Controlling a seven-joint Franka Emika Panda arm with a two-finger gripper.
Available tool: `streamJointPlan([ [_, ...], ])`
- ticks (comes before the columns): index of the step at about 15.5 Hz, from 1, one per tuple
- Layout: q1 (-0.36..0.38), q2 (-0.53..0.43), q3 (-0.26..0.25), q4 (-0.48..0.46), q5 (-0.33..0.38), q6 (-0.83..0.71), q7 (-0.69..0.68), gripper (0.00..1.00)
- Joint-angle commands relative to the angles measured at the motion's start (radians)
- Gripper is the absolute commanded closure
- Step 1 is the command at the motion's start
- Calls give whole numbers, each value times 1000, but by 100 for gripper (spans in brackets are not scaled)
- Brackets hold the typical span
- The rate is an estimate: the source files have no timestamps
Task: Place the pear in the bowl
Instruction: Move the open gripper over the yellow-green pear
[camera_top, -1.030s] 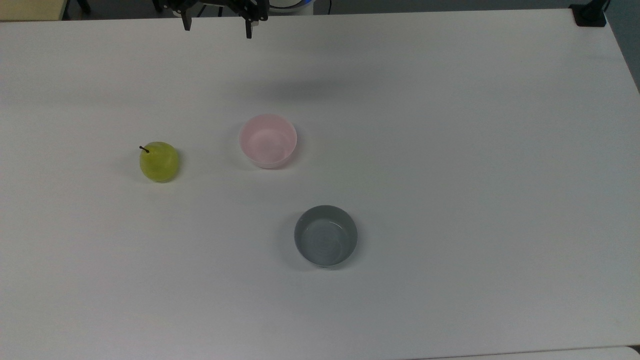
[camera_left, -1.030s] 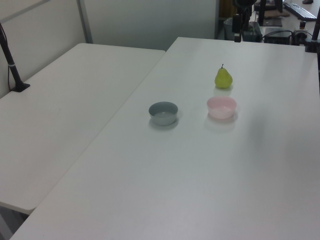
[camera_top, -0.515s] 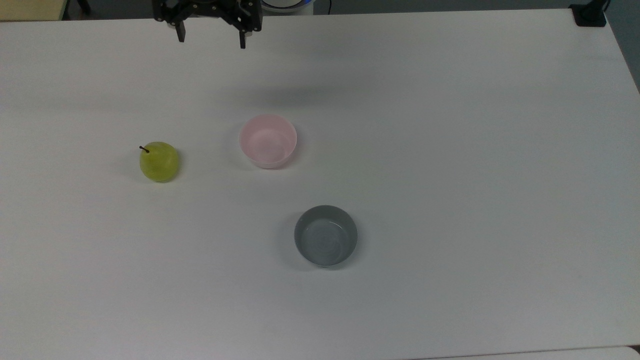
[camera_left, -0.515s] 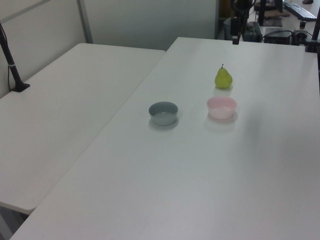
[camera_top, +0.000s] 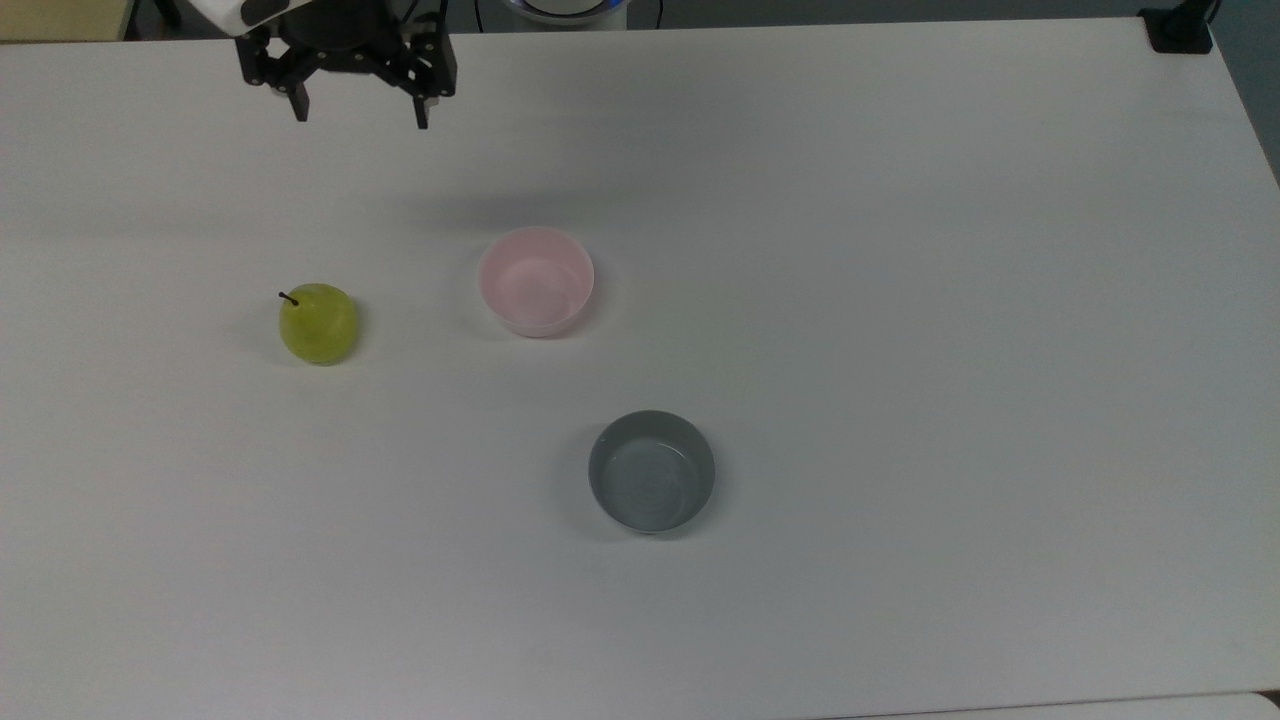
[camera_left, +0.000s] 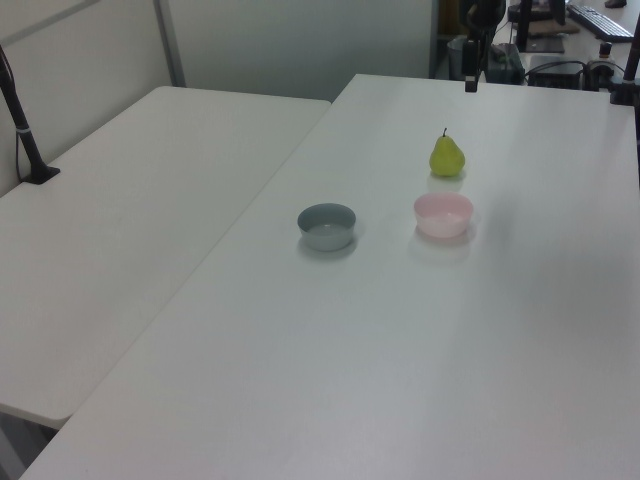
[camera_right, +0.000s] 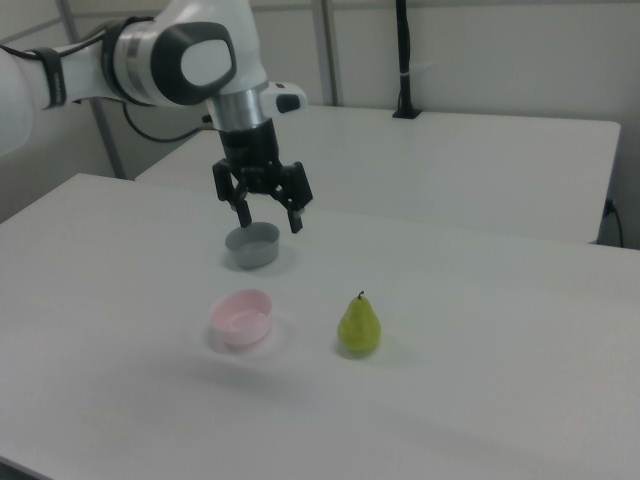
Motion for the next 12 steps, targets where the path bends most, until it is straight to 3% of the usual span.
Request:
streamJointPlan([
  [1, -39, 30, -3, -22, -11, 71, -78, 0],
  [12, -86, 191, -3, -101, -33, 315, -107, 0],
])
